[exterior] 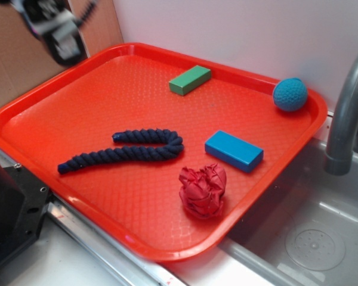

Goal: Grab the red paper.

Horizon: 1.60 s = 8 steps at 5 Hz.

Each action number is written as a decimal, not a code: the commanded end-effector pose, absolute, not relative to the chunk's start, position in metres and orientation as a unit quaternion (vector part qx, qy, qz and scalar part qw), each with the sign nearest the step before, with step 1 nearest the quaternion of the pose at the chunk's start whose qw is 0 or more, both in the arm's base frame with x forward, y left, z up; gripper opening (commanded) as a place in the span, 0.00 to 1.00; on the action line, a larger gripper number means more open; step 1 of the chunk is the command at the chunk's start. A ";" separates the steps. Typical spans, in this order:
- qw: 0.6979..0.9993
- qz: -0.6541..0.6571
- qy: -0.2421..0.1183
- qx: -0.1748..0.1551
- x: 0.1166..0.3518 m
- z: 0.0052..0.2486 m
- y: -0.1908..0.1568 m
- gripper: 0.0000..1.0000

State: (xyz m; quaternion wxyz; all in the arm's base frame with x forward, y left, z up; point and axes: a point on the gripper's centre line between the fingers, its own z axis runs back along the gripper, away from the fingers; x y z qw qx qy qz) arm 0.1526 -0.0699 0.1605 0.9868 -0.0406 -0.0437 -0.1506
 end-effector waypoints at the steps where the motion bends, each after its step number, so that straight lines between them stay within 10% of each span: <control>1: 0.950 -0.296 -0.080 -0.050 0.181 0.100 -0.124 1.00; 3: 0.929 -0.353 -0.058 -0.091 0.186 0.052 -0.172 1.00; 8: 0.906 -0.405 -0.024 -0.122 0.165 0.052 -0.201 1.00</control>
